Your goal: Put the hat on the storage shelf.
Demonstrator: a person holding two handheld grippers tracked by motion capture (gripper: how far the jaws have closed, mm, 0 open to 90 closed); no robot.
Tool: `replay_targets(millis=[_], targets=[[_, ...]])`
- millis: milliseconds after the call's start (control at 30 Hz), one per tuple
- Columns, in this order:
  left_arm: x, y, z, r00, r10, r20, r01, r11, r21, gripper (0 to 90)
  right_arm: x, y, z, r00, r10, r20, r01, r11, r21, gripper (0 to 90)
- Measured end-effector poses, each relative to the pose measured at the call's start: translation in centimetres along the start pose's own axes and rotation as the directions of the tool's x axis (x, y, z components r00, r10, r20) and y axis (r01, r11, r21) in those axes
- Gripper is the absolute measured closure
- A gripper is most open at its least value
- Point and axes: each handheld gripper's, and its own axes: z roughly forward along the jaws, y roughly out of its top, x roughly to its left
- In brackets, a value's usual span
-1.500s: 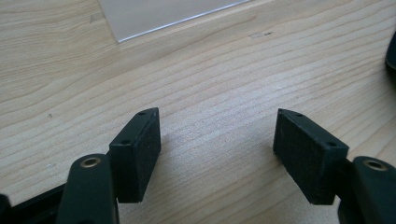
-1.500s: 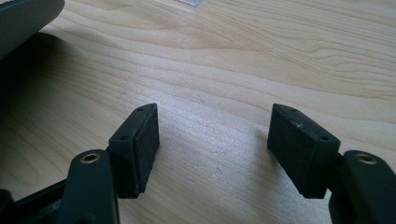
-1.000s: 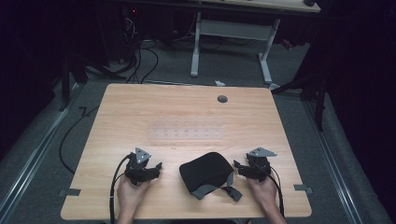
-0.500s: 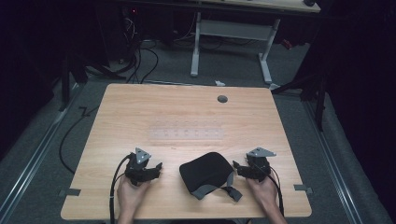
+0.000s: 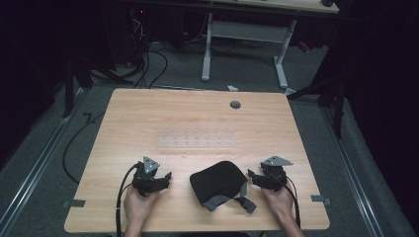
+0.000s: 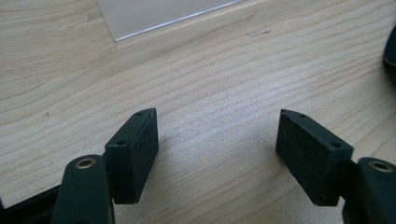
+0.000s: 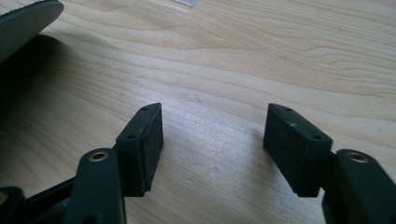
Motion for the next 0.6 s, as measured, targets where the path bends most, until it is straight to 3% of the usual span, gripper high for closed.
replay_targets(millis=[167, 600], targets=[[0.0, 0.0, 0.0, 1.0, 0.0, 0.0, 0.0, 1.0, 0.0, 30.2, -0.1, -0.1, -0.4, 0.9998, 0.005, -0.018, -0.005, 1.0, -0.016, 42.8], [0.0, 0.0, 0.0, 1.0, 0.0, 0.0, 0.0, 1.0, 0.0, 30.0, -0.7, -0.2, -3.0, 0.9897, 0.097, -0.106, -0.107, 0.989, -0.098, 45.3]])
